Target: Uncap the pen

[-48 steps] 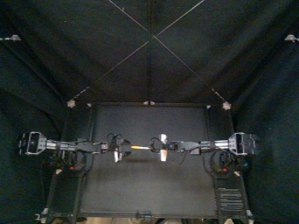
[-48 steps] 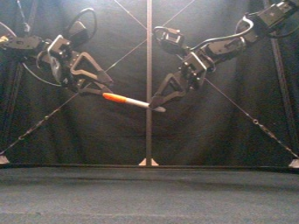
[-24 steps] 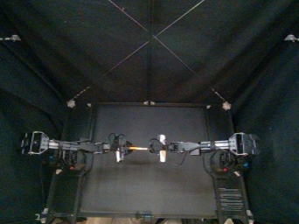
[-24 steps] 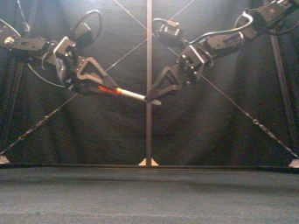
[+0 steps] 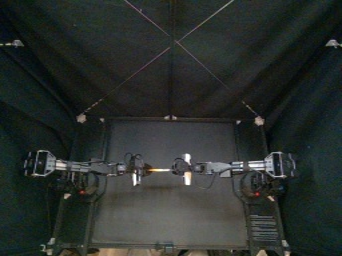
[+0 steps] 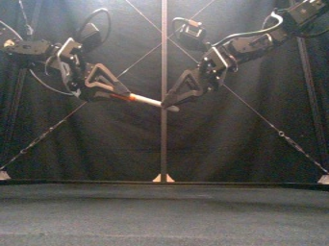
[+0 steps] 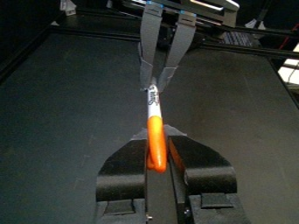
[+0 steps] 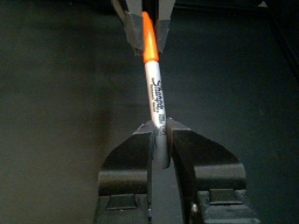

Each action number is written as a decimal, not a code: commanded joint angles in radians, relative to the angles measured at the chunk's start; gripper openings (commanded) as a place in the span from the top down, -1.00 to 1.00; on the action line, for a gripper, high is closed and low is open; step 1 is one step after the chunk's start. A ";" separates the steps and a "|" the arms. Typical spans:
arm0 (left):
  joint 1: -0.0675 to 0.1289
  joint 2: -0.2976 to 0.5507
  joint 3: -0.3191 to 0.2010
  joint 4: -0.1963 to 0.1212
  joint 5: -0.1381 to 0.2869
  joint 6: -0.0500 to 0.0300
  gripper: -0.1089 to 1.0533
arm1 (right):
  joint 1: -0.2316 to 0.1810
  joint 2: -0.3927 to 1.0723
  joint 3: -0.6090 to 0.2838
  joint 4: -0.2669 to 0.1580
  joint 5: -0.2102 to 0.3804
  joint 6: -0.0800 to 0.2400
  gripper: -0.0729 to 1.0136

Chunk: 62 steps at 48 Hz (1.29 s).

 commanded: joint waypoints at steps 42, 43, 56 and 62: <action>-0.003 -0.255 0.155 0.000 0.008 -0.0015 0.17 | -0.003 -0.245 0.173 0.015 -0.037 0.006 -0.03; -0.003 -0.255 0.156 -0.002 0.009 -0.0015 0.17 | -0.003 -0.247 0.175 0.015 -0.038 0.006 -0.03; -0.005 -0.256 0.160 0.000 0.011 -0.0015 0.17 | -0.003 -0.252 0.183 0.015 -0.054 0.005 -0.03; -0.008 -0.255 0.160 0.000 0.012 -0.0015 0.17 | -0.003 -0.256 0.184 0.015 -0.054 0.006 -0.03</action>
